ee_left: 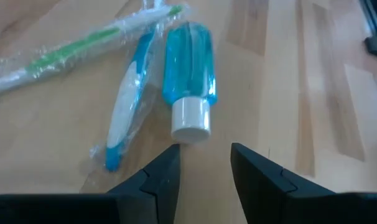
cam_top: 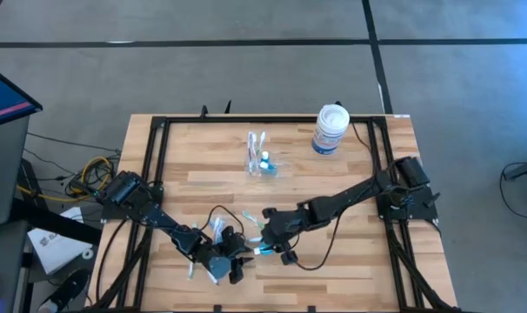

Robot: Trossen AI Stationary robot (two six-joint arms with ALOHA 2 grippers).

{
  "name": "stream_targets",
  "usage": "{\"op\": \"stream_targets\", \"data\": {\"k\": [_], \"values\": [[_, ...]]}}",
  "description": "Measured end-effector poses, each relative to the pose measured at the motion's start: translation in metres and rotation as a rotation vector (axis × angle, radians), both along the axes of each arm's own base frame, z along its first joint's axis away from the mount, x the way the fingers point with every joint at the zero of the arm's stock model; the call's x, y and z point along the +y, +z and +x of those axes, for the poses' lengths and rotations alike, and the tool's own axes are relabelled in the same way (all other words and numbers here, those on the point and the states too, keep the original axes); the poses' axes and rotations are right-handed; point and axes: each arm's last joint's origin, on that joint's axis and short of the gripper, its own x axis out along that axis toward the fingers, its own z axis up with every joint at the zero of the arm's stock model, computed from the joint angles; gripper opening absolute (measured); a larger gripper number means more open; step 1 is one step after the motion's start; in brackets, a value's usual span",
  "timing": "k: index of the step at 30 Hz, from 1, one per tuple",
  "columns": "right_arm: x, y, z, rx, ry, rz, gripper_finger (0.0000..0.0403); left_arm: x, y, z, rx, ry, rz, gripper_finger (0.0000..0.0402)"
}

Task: Pick & Place toothbrushing station
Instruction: Put the mouthwash into the transparent organizer

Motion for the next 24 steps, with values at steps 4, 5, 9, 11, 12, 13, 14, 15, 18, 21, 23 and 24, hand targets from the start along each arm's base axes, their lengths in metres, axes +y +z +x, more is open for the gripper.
{"op": "stream_targets", "data": {"k": [4,5,9,11,12,13,14,15,18,21,23,24], "values": [[0.008,-0.003,0.012,0.037,0.013,-0.015,0.0127,0.000,-0.002,-0.003,0.018,-0.008,0.010,0.0137],[0.010,-0.003,0.013,0.046,0.017,-0.018,0.0127,0.000,-0.002,-0.003,0.026,-0.008,0.015,0.0137],[0.017,-0.006,0.017,0.066,0.027,-0.025,0.0127,0.001,-0.003,-0.004,0.036,-0.008,0.023,0.0137],[0.019,-0.008,0.021,0.051,0.016,-0.008,0.0127,0.001,-0.003,-0.004,0.039,-0.009,0.026,0.0137],[0.019,-0.009,0.021,0.058,0.008,-0.008,0.0127,0.001,-0.003,-0.004,0.039,-0.009,0.026,0.0137],[0.018,-0.011,0.019,0.074,0.003,-0.014,0.0127,0.001,-0.003,-0.004,0.040,-0.010,0.028,0.0137],[0.019,-0.012,0.020,0.074,-0.002,-0.012,0.0127,0.001,-0.003,-0.004,0.040,-0.010,0.028,0.0137],[0.020,-0.012,0.020,0.070,-0.007,-0.015,0.0127,0.001,-0.003,-0.004,0.040,-0.010,0.028,0.0137],[0.020,-0.017,0.020,0.079,-0.022,-0.033,0.0127,0.001,-0.003,-0.004,0.040,-0.010,0.028,0.0137],[0.020,-0.017,0.021,0.071,-0.032,-0.036,0.0127,0.001,-0.003,-0.004,0.040,-0.010,0.027,0.0137],[0.020,-0.017,0.021,0.072,-0.037,-0.035,0.0127,0.001,-0.003,-0.004,0.040,-0.010,0.027,0.0137],[0.020,-0.017,0.021,0.073,-0.037,-0.036,0.0127,0.001,-0.003,-0.004,0.040,-0.010,0.027,0.0137]]}}
